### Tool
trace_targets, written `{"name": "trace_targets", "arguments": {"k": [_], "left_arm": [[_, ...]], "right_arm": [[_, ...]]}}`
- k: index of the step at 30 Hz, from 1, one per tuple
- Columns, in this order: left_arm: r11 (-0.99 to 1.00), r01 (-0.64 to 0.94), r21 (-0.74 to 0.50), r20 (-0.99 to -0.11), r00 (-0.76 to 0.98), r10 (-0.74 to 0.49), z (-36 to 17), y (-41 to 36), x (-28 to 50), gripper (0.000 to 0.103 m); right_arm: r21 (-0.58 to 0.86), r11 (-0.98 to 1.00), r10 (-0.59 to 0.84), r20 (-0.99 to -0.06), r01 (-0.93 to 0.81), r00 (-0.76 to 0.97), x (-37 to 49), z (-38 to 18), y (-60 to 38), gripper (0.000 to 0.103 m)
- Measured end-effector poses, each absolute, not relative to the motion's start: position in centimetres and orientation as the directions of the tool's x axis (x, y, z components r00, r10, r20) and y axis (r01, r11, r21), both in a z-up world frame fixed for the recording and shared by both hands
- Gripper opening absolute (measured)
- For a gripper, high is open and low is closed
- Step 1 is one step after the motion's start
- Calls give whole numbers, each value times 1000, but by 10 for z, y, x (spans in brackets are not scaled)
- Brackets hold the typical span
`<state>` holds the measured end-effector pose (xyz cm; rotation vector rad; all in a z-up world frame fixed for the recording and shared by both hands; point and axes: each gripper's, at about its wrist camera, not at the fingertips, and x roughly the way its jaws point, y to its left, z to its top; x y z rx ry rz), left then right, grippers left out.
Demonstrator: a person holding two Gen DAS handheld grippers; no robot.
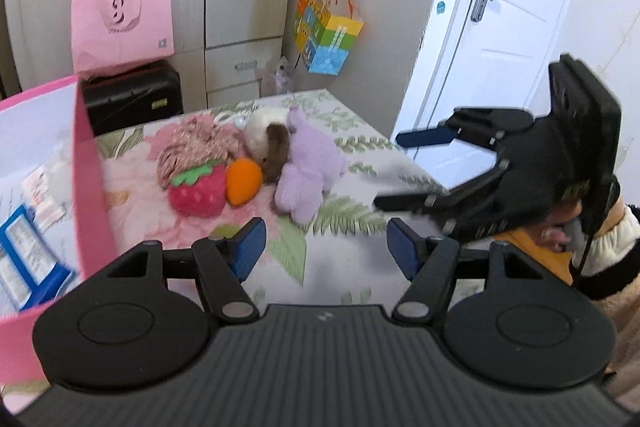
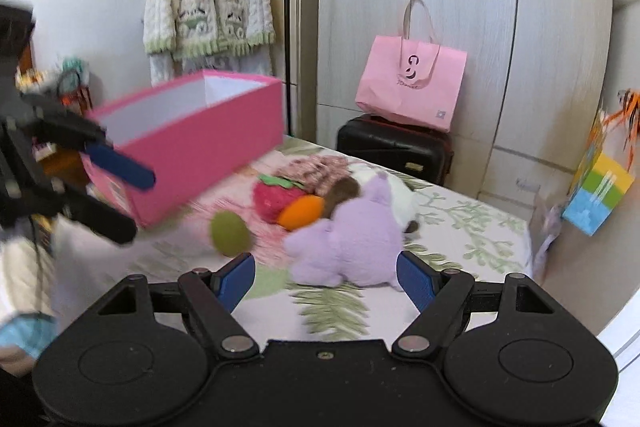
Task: Organize soft objects
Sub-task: 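Move both tools back toward the lilac plush on the table, then grasp the lilac plush with the right tool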
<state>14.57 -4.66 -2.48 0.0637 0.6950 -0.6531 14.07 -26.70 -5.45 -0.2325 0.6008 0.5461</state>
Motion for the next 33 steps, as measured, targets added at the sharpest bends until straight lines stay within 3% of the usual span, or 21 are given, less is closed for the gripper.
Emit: {"name": "trace_targets", "arguments": {"k": [7, 10, 12, 22, 33], "left_arm": [[818, 556, -149, -625, 588, -513, -54, -74, 181, 64], [835, 536, -125, -613, 620, -490, -64, -84, 192, 64], [847, 521, -108, -608, 640, -470, -69, -91, 198, 64], [851, 486, -200, -622, 608, -493, -93, -107, 231, 63], [876, 426, -225, -652, 603, -460, -103, -110, 230, 63]], "right_arm": [[-137, 807, 402, -584, -575, 705, 161, -91, -259, 84], [-247, 796, 345, -563, -552, 751, 162, -104, -248, 94], [-276, 779, 351, -553, -563, 756, 163, -108, -245, 95], [-223, 763, 388, -593, -607, 705, 192, -118, -245, 99], [-129, 802, 401, -609, -584, 685, 195, -123, -247, 97]]}}
